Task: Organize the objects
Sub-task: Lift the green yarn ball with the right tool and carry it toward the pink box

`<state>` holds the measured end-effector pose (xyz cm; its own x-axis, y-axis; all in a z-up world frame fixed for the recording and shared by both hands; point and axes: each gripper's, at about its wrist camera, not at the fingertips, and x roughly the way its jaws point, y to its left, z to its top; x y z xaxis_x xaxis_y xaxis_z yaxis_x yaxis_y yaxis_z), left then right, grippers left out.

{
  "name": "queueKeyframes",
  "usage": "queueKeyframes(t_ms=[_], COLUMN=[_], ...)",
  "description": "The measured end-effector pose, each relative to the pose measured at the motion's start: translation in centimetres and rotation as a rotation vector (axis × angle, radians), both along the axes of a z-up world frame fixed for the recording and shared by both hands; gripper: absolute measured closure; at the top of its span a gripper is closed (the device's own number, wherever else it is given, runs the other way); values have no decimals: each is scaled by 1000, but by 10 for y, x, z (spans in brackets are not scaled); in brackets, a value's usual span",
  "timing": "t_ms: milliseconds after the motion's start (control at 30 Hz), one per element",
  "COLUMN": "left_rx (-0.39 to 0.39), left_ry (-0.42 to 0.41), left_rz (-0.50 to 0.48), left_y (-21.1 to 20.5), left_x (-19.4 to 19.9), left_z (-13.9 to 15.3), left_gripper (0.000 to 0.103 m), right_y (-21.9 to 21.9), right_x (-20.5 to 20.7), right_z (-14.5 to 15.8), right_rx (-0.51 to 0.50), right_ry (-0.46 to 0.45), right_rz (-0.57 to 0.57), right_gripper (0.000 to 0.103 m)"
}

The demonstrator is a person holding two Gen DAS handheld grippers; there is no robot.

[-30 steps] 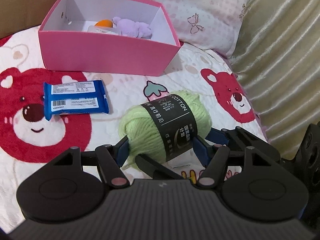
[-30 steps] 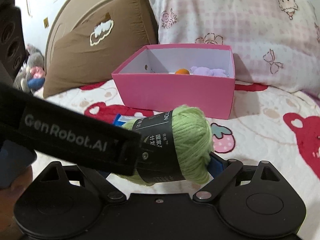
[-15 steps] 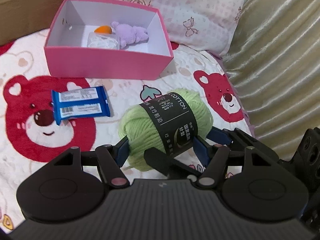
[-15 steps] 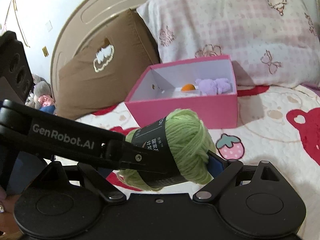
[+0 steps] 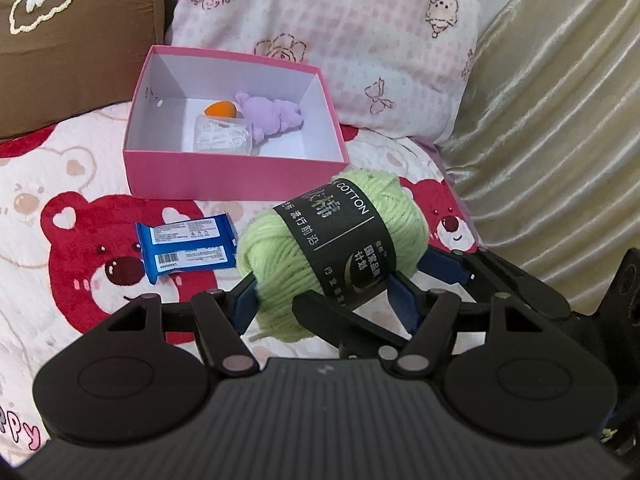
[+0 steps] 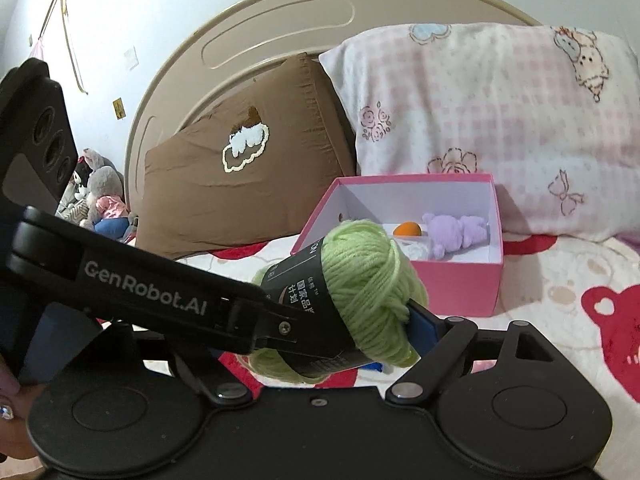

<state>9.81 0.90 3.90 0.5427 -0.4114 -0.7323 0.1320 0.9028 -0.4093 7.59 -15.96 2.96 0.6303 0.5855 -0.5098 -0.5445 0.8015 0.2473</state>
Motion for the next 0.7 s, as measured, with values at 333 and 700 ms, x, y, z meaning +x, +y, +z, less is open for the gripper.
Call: queueKeyframes(t_ms=[333, 700], left_rx=[11, 29], left_ry=[-18, -11], left_rz=[-30, -18], left_y=[3, 2], left_x=[25, 87], left_z=[28, 46], left_gripper=[37, 37], right_y=[7, 10], right_x=[18, 75], right_z=[23, 36], right_rx=[-15, -10], right_ry=[16, 48], right_rz=[7, -29], right_gripper=[15, 15])
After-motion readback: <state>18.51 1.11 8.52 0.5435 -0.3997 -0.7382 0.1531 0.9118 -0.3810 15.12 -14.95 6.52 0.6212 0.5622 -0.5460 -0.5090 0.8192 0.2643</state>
